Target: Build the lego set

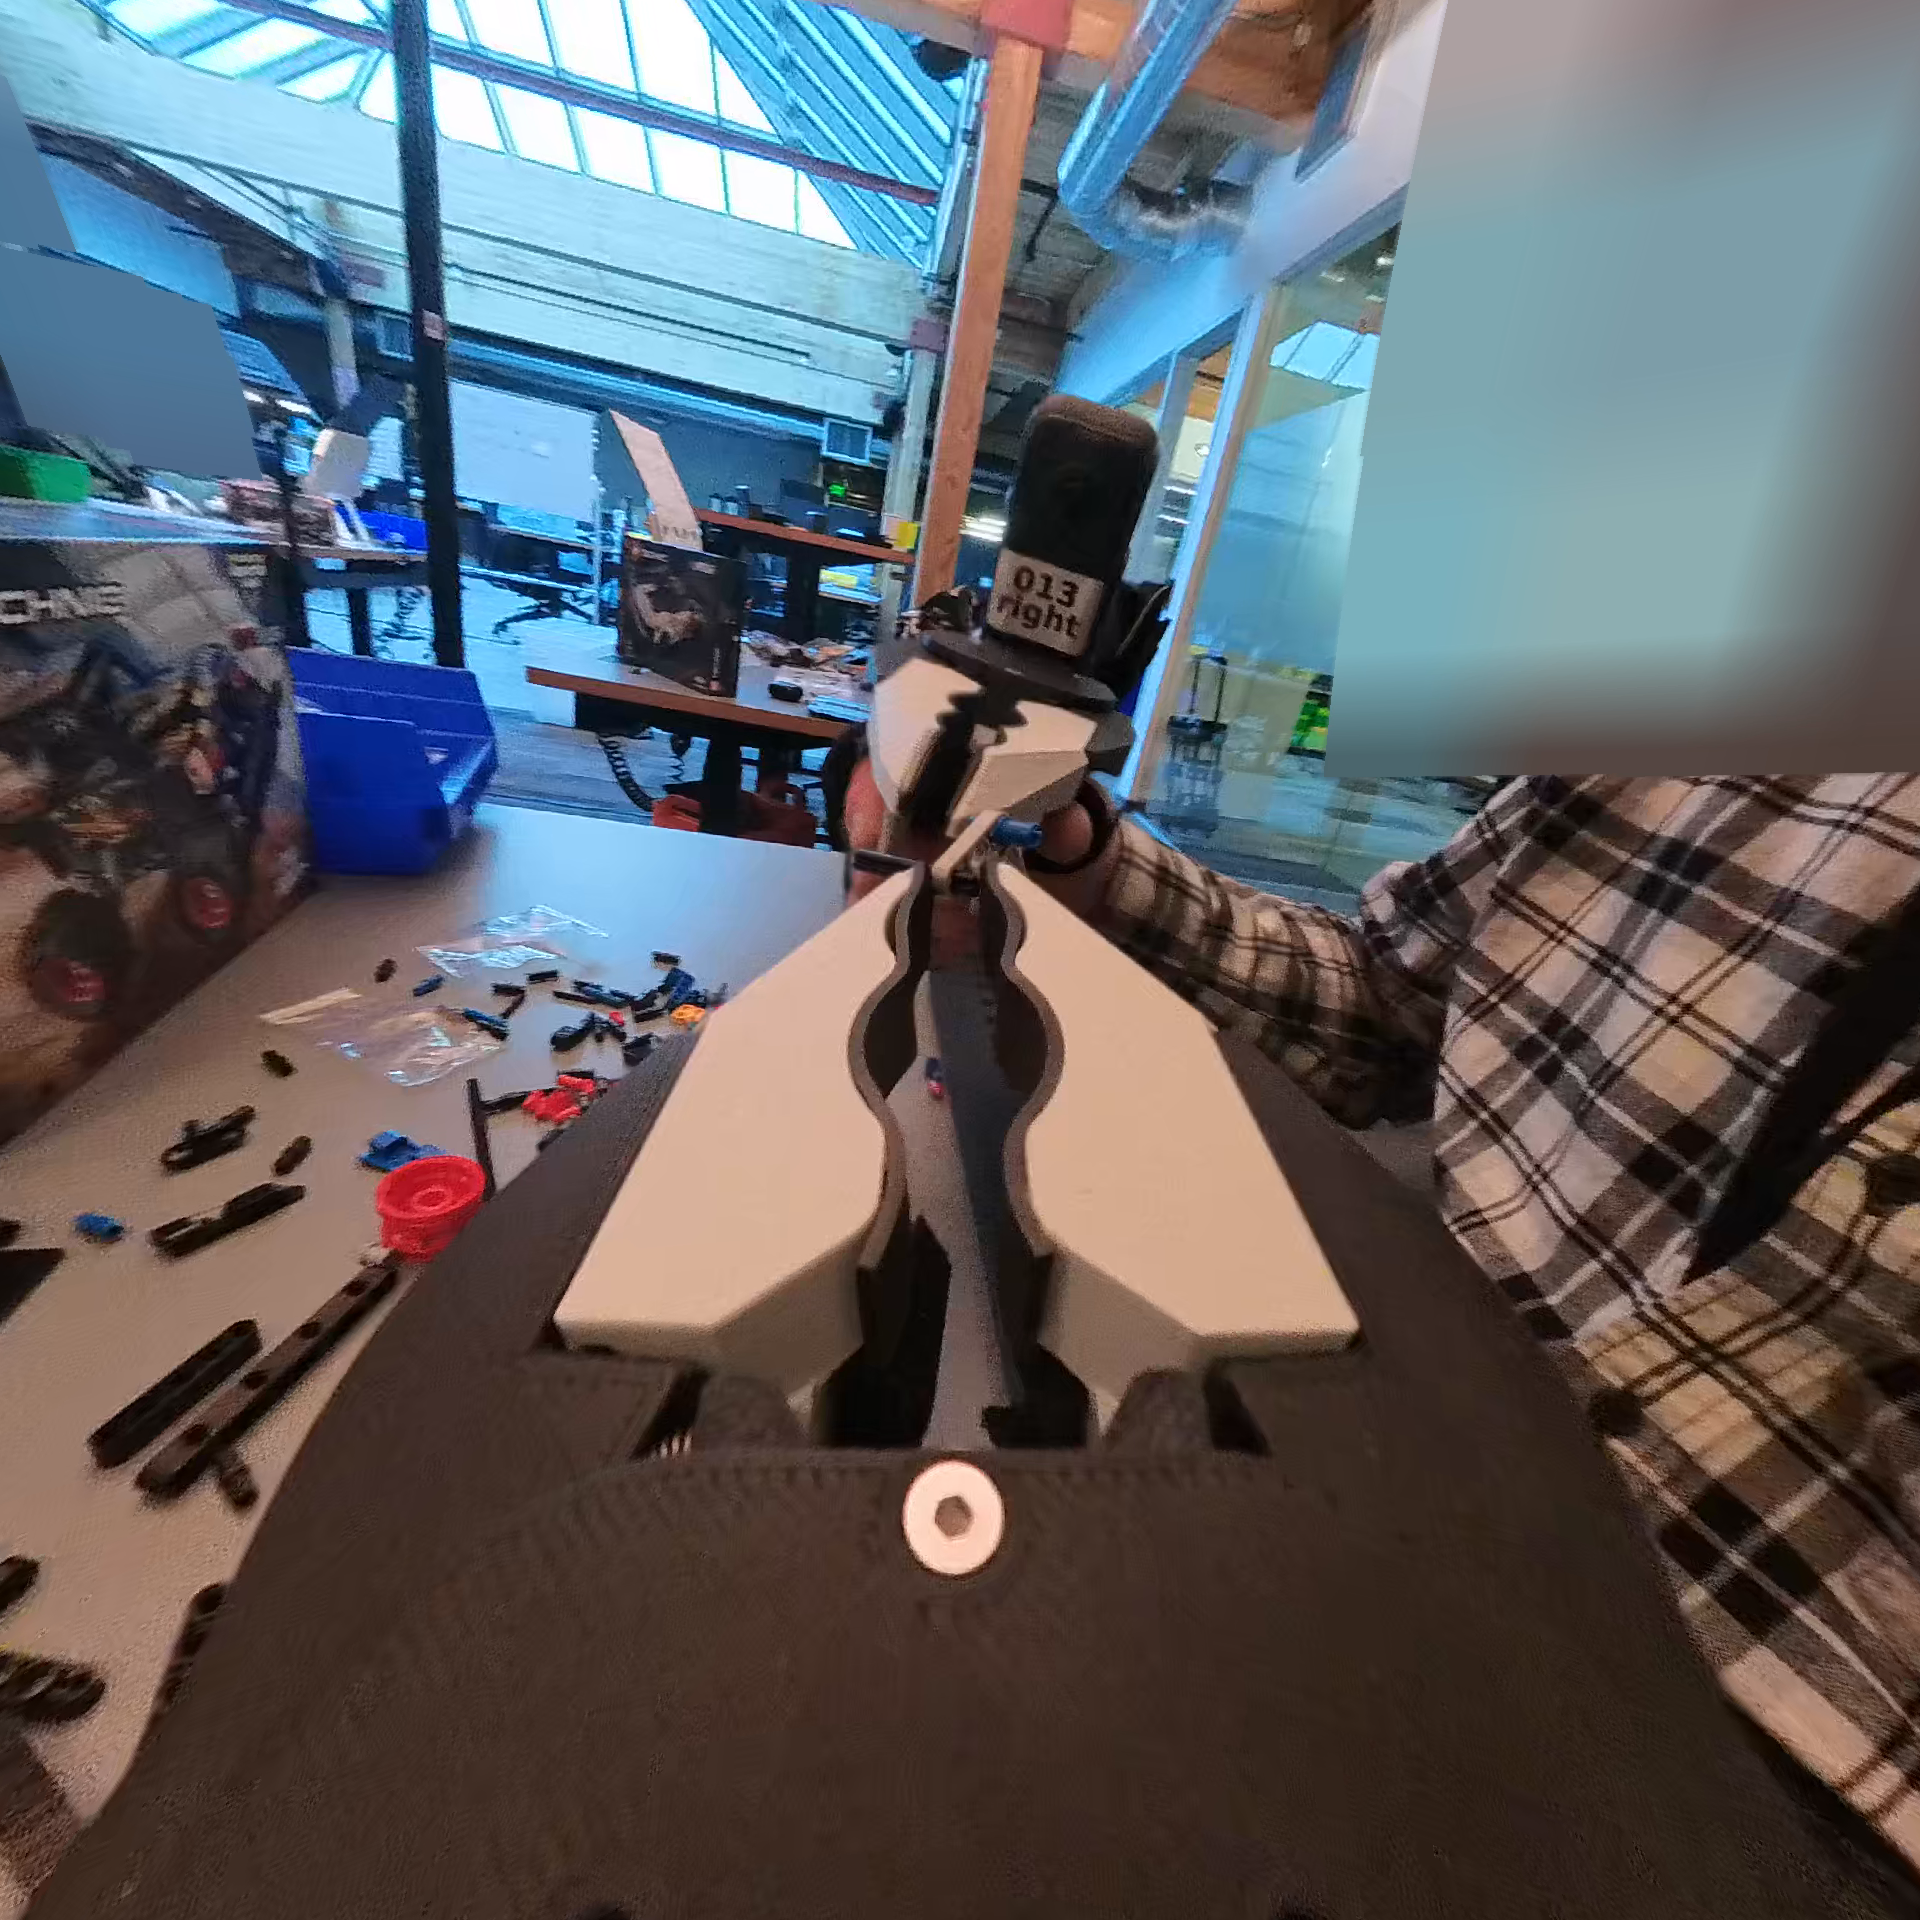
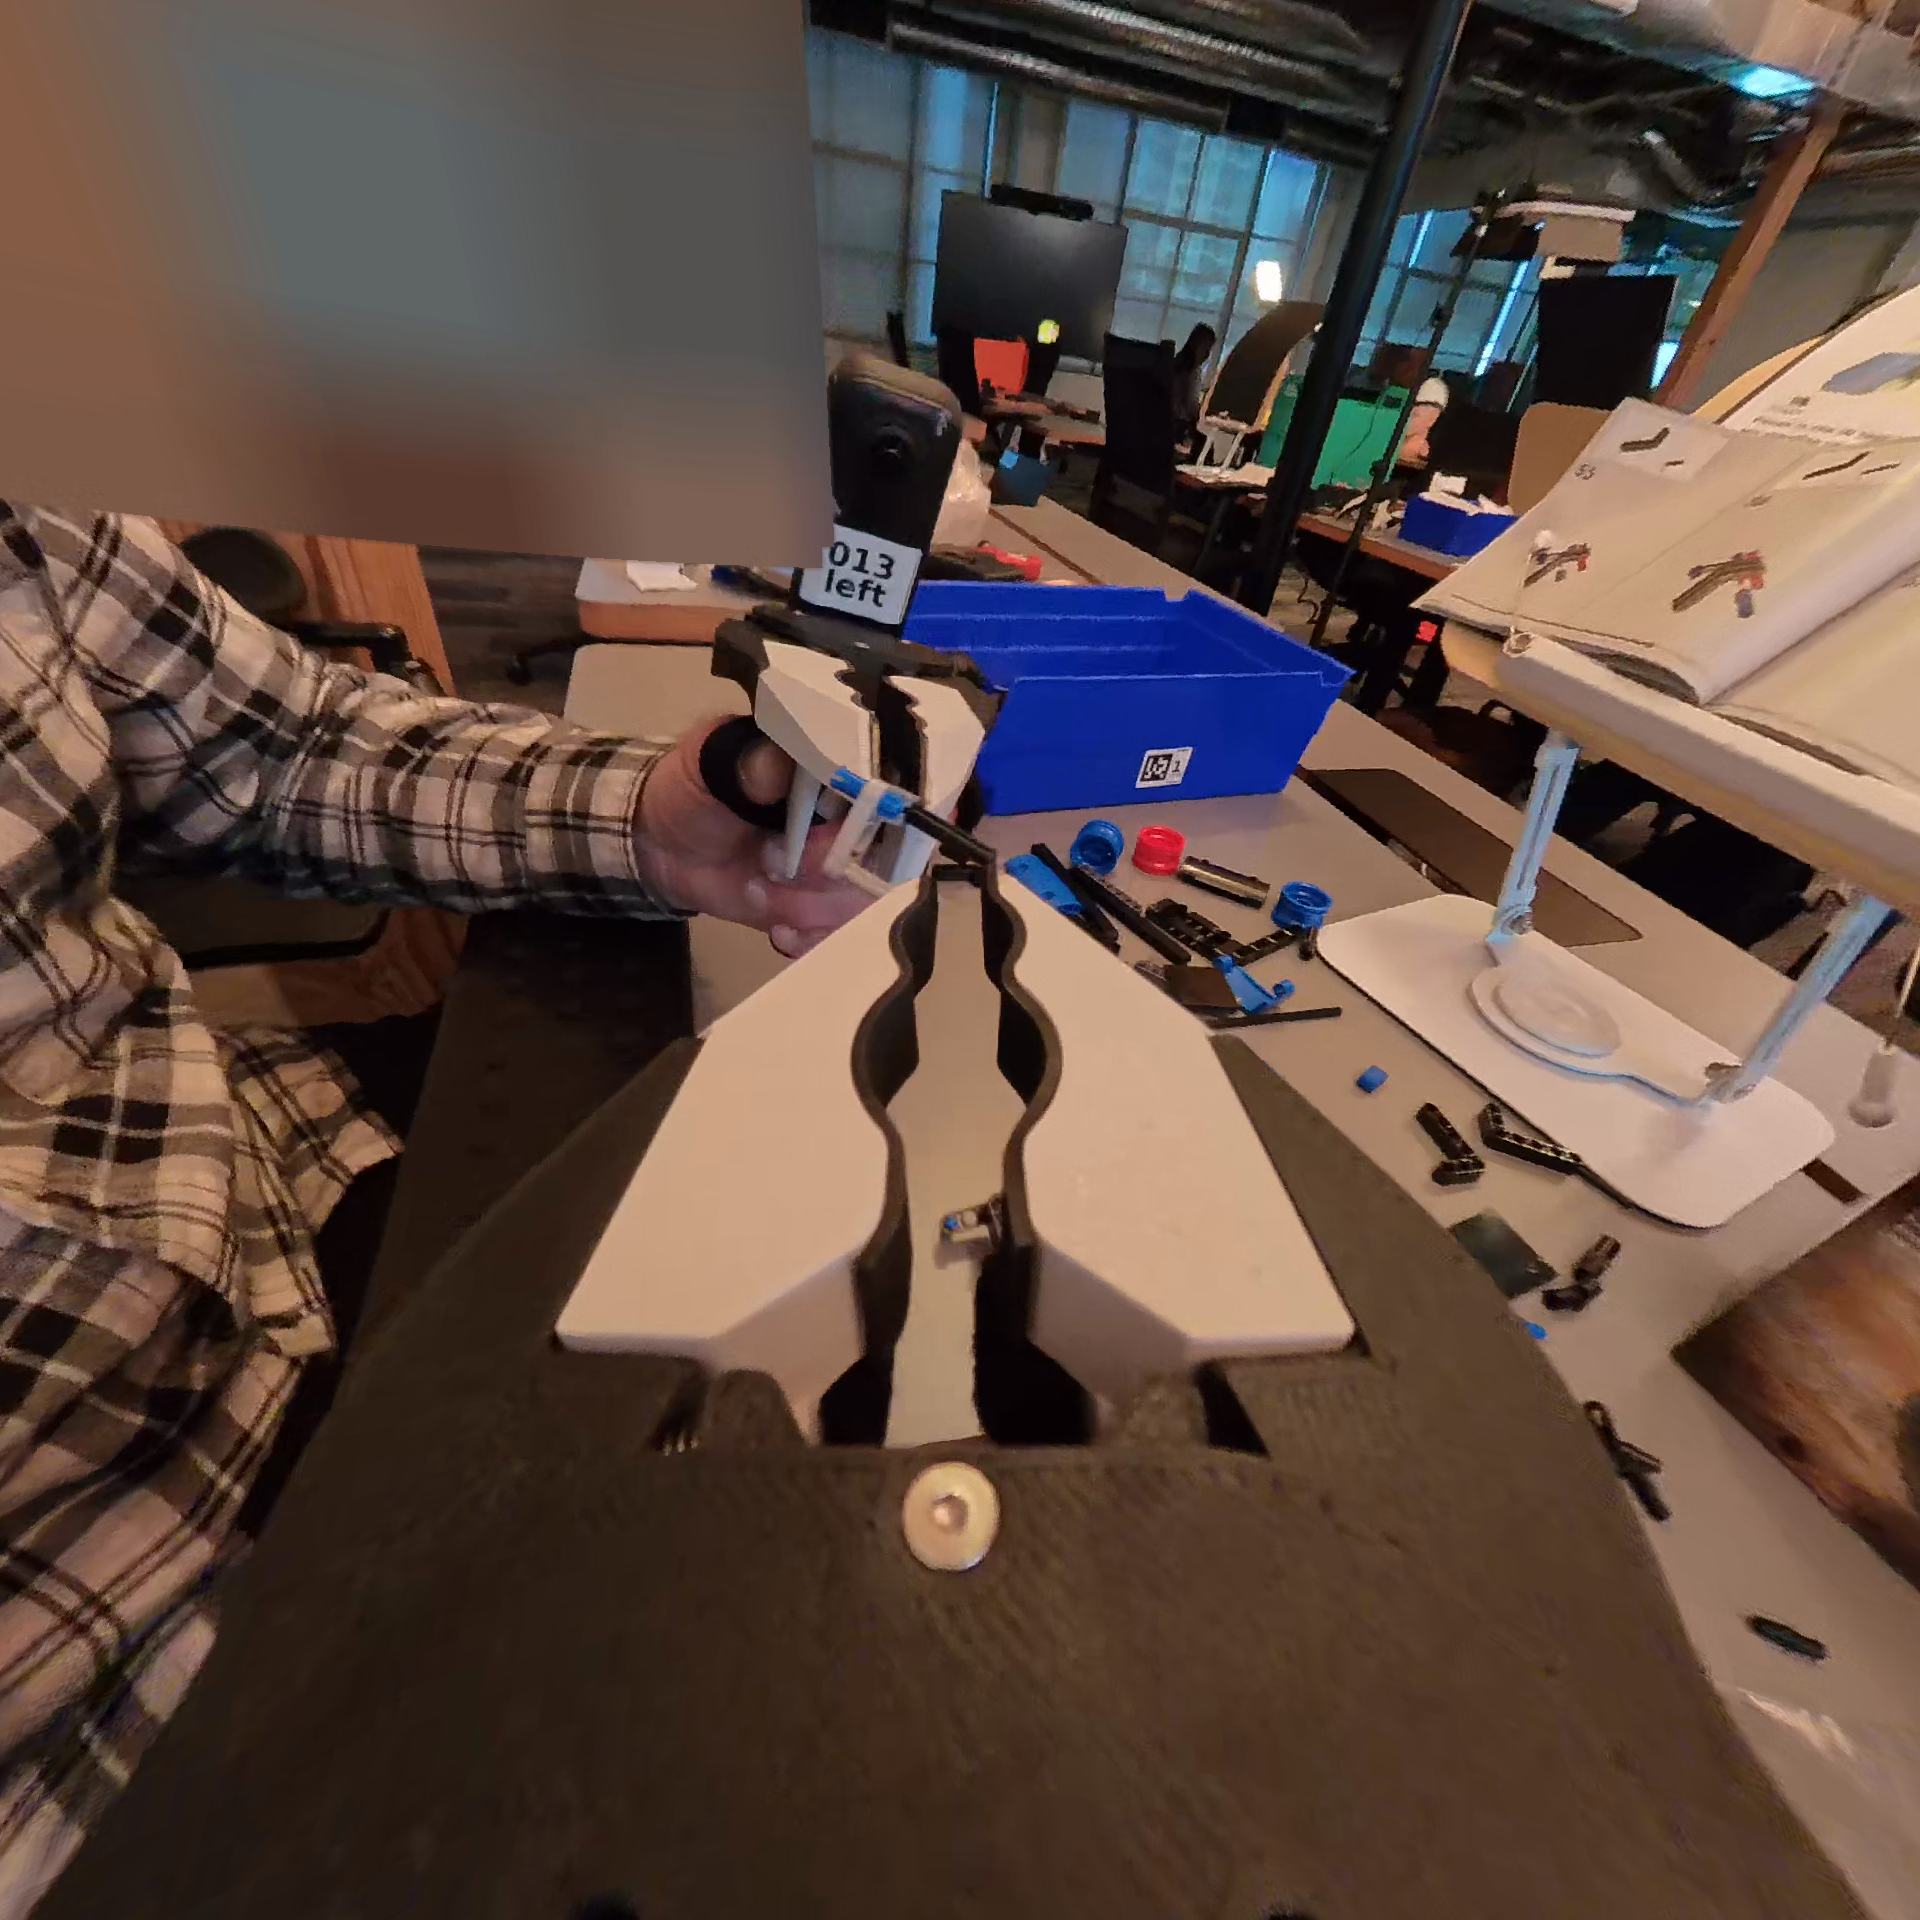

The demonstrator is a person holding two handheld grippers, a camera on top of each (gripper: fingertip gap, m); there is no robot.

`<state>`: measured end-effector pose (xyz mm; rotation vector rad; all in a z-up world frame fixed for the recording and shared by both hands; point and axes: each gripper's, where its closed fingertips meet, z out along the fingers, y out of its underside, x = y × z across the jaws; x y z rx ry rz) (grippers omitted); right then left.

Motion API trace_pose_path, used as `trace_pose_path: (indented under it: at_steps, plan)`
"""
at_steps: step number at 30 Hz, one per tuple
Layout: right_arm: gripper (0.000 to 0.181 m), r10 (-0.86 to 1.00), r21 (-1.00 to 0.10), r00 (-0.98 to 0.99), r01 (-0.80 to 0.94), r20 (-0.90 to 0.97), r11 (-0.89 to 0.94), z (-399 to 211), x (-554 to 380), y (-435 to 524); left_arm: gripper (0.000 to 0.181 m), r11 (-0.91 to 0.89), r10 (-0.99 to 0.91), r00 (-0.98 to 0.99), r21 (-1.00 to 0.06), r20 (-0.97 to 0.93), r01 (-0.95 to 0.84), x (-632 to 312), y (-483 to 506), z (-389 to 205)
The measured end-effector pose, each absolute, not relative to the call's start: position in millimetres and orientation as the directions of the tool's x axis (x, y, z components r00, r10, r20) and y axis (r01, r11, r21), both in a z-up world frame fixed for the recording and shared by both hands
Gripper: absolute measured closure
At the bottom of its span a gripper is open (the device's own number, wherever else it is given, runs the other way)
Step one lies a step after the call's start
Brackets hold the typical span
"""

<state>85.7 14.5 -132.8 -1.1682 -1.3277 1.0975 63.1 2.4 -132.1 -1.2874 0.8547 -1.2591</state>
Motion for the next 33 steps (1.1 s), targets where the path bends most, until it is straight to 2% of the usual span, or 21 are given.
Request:
trace_pose_path:
  at_steps: [3,11,15,17,18,23,28,33]
  plan:
    - [0.172,0.977,-0.963,-0.048,0.165,0.207,0.212,-137.8,81.1,15.1,0.174,-0.186,-0.972,0.106,-0.964,0.209,0.191,66.3,-4.5,-131.1]
    - [0.176,0.89,-0.85,-0.193,0.267,0.414,0.453,-152.4,66.7,-0.9,0.174,-0.287,-0.957,-0.019,-0.943,0.288,0.167,71.3,-13.8,-135.6]
    - [0.179,0.874,-0.819,-0.191,0.306,0.447,0.486,-157.0,65.3,-0.5,0.175,-0.305,-0.952,-0.021,-0.937,0.307,0.172,69.9,-11.0,-136.4]
    - [0.179,0.879,-0.815,-0.161,0.33,0.449,0.476,-159.1,65.2,4.1,0.172,-0.23,-0.969,0.063,-0.963,0.24,0.143,69.2,-5.2,-139.3]
    - [0.179,0.884,-0.818,-0.15,0.337,0.442,0.466,-159.9,66.0,6.4,0.162,-0.189,-0.974,0.103,-0.975,0.201,0.117,68.5,-3.3,-140.9]
    - [0.18,0.885,-0.812,-0.122,0.356,0.45,0.462,-161.7,67.3,11.8,0.135,0.032,-0.965,0.257,-0.998,-0.045,-0.054,74.3,-0.8,-150.2]
    - [0.18,0.893,-0.818,-0.136,0.361,0.429,0.448,-164.2,63.4,8.2,0.148,0.21,-0.886,0.361,-0.946,-0.291,-0.245,83.2,4.7,-162.7]
    - [0.18,0.901,-0.829,-0.128,0.355,0.414,0.431,-165.4,63.4,8.6,0.152,0.23,-0.867,0.382,-0.936,-0.321,-0.265,81.5,6.4,-163.0]
